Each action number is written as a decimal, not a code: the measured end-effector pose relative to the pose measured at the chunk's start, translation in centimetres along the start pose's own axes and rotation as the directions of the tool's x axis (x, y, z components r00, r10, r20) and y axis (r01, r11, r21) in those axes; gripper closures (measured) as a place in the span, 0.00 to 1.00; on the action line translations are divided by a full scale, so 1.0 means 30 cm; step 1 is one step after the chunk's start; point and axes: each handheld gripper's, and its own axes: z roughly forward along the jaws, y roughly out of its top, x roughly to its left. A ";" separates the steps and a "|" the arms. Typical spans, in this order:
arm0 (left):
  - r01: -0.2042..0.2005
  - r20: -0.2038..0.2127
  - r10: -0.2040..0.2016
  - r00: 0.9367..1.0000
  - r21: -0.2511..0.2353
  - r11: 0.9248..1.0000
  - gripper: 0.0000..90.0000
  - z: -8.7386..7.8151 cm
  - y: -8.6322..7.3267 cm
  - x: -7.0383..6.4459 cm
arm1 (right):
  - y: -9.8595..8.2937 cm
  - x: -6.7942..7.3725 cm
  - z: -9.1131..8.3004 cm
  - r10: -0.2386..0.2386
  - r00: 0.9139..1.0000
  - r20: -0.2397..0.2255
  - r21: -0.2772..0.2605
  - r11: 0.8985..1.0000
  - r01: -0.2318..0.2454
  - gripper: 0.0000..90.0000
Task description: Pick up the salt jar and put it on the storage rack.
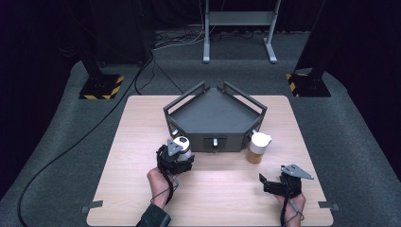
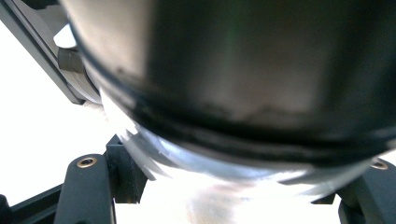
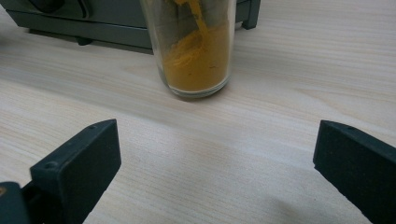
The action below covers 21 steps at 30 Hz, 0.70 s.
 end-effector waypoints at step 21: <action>-0.002 0.021 0.003 1.000 -0.010 1.000 0.35 -0.032 0.054 0.034 | 0.002 0.000 0.001 0.000 1.000 0.000 0.004 1.000 0.000 0.00</action>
